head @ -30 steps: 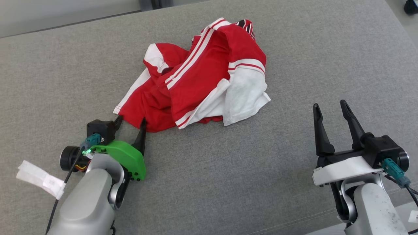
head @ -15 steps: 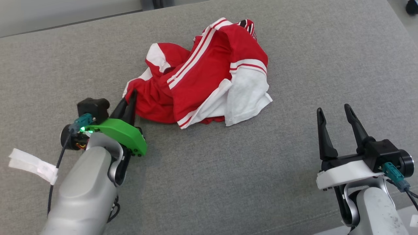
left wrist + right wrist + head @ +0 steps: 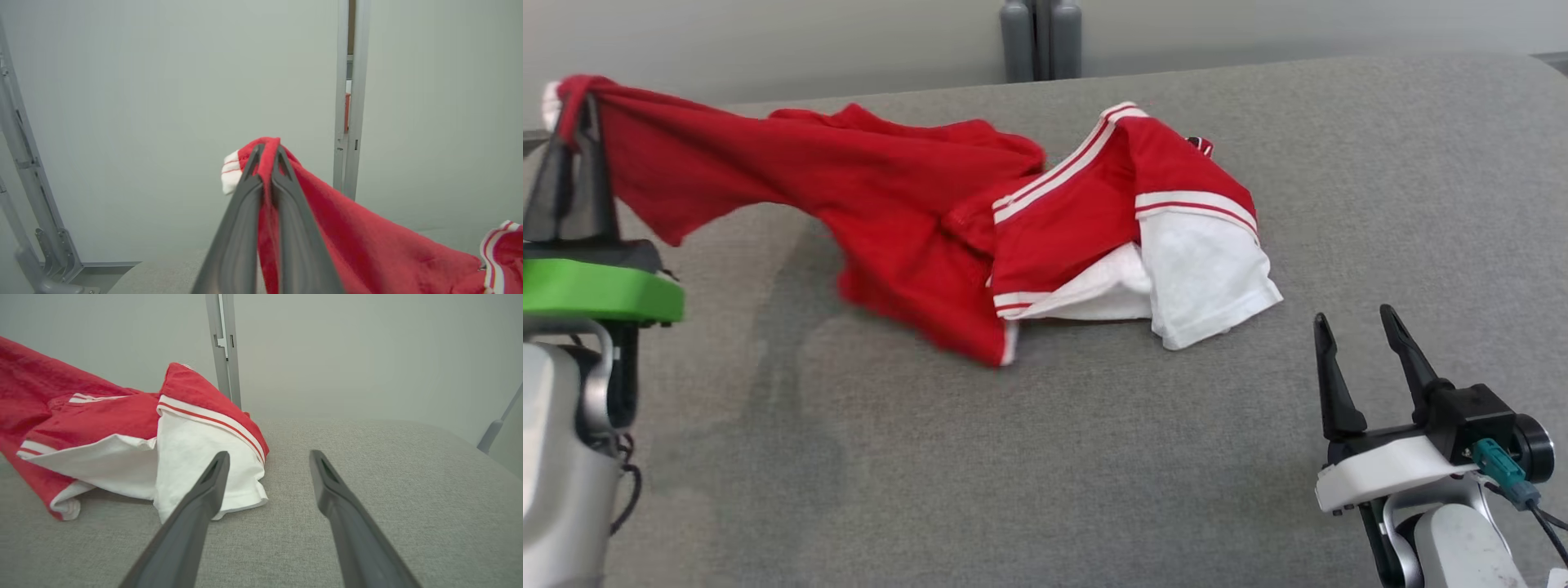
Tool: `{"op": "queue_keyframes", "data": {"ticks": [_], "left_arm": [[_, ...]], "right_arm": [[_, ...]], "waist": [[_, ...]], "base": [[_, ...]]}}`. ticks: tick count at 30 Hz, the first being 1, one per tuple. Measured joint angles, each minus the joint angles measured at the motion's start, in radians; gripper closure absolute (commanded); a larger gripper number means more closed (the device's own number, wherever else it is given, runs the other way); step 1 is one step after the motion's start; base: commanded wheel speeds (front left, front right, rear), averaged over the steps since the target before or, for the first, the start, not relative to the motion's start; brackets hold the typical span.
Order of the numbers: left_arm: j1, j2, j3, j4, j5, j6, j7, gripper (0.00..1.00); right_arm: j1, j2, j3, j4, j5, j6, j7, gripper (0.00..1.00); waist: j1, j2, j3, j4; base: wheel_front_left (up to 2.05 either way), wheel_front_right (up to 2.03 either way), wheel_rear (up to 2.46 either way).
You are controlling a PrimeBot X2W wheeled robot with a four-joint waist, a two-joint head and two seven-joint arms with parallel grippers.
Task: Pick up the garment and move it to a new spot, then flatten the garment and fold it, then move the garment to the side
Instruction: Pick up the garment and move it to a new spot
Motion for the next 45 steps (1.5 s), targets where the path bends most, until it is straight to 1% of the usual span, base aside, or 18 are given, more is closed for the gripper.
{"op": "queue_keyframes", "data": {"ticks": [6, 8, 13, 18, 20, 21, 25, 27, 28, 29, 30, 32, 35, 36, 37, 40, 43, 45], "left_arm": [[-0.064, 0.109, 0.057, -0.051, 0.004, 0.009, 0.049, 1.00], [-0.081, 0.149, 0.072, -0.049, 0.028, 0.019, 0.060, 1.00], [-0.114, 0.197, 0.096, -0.018, 0.040, 0.027, 0.064, 1.00], [-0.123, 0.246, 0.119, 0.034, 0.069, 0.059, 0.046, 1.00], [-0.123, 0.246, 0.117, 0.057, 0.070, 0.058, 0.043, 1.00], [-0.121, 0.240, 0.112, 0.075, 0.067, 0.051, 0.042, 1.00], [-0.092, 0.177, 0.106, 0.166, 0.005, 0.022, 0.044, 1.00], [-0.069, 0.147, 0.098, 0.230, -0.021, 0.014, 0.065, 1.00], [-0.054, 0.132, 0.091, 0.268, -0.026, 0.014, 0.077, 0.91], [-0.039, 0.121, 0.078, 0.311, -0.025, 0.015, 0.099, 0.55], [-0.027, 0.112, 0.068, 0.343, -0.025, 0.020, 0.114, 0.00], [-0.004, 0.084, 0.057, 0.403, -0.019, 0.049, 0.107, 0.00], [0.020, 0.070, 0.042, 0.455, 0.006, 0.087, 0.075, 0.00], [0.032, 0.065, 0.034, 0.455, 0.016, 0.089, 0.055, 0.00], [0.039, 0.058, 0.030, 0.449, 0.020, 0.089, 0.041, 0.00], [0.058, 0.023, 0.003, 0.390, 0.044, 0.066, 0.007, 0.00], [0.092, -0.018, -0.014, 0.293, 0.056, 0.046, -0.002, 0.00], [0.124, -0.052, -0.021, 0.224, 0.064, 0.043, -0.006, 0.00]], "right_arm": [[0.002, 0.000, -0.006, -0.001, -0.011, 0.000, 0.000, 0.00], [0.000, 0.000, -0.008, -0.003, -0.012, 0.000, 0.000, 0.00], [0.000, 0.000, -0.012, -0.005, -0.021, 0.000, 0.000, 0.00], [0.000, 0.000, -0.015, -0.007, -0.031, 0.000, 0.000, 0.00], [-0.001, 0.000, -0.013, -0.007, -0.036, 0.000, 0.000, 0.00], [-0.001, 0.000, -0.013, -0.007, -0.037, 0.000, 0.000, 0.00], [-0.011, 0.000, -0.005, -0.004, -0.042, 0.000, 0.000, 0.00], [-0.019, 0.000, 0.001, -0.004, -0.042, 0.000, 0.000, 0.00], [-0.021, 0.000, 0.005, -0.003, -0.042, 0.000, 0.000, 0.00], [-0.021, 0.001, 0.008, -0.003, -0.042, 0.000, 0.000, 0.00], [-0.021, 0.001, 0.009, -0.002, -0.042, 0.000, 0.000, 0.00], [-0.022, 0.000, 0.009, -0.001, -0.040, 0.000, 0.000, 0.00], [-0.022, 0.000, 0.016, 0.003, -0.029, 0.000, 0.000, 0.00], [-0.022, 0.000, 0.017, 0.004, -0.023, 0.000, 0.000, 0.00], [-0.022, 0.000, 0.018, 0.003, -0.018, 0.000, 0.000, 0.00], [-0.020, 0.000, 0.019, 0.004, 0.010, 0.000, 0.000, 0.00], [-0.017, 0.000, 0.032, 0.004, 0.022, 0.000, 0.000, 0.00], [-0.014, 0.000, 0.046, 0.003, 0.029, 0.000, 0.000, 0.00]], "waist": [[0.0000, 0.0000, -0.017, 0.079], [0.0000, 0.0000, -0.017, 0.104], [0.0000, 0.0000, -0.010, 0.149], [0.0000, 0.0000, 0.005, 0.175], [0.0000, 0.0000, 0.009, 0.181], [0.0000, 0.0000, 0.012, 0.183], [0.0000, 0.0000, 0.021, 0.182], [0.0000, 0.0000, 0.023, 0.176], [0.0000, 0.0000, 0.024, 0.172], [0.0000, 0.0000, 0.024, 0.167], [0.0000, 0.0000, 0.024, 0.162], [0.0000, 0.0000, 0.022, 0.150], [0.0000, 0.0000, 0.015, 0.130], [0.0000, 0.0001, 0.011, 0.122], [0.0000, 0.0000, 0.007, 0.116], [0.0000, 0.0000, -0.011, 0.094], [0.0000, 0.0000, -0.030, 0.069], [0.0000, 0.0000, -0.040, 0.052]], "base": [[0.00, 0.00, 0.00], [0.00, 0.00, 0.00], [0.00, 0.00, 0.00], [0.00, 0.00, 0.00], [0.00, 0.00, 0.00], [0.00, 0.00, 0.00], [0.00, 0.00, 0.00], [0.00, 0.00, 0.00], [0.00, 0.00, 0.00], [0.00, 0.00, 0.00], [0.00, 0.00, 0.00], [0.00, 0.00, 0.00], [0.00, 0.00, 0.00], [0.00, 0.00, 0.00], [0.00, 0.00, 0.00], [0.00, 0.00, 0.00], [0.00, 0.00, 0.00], [0.00, 0.00, 0.00]]}}
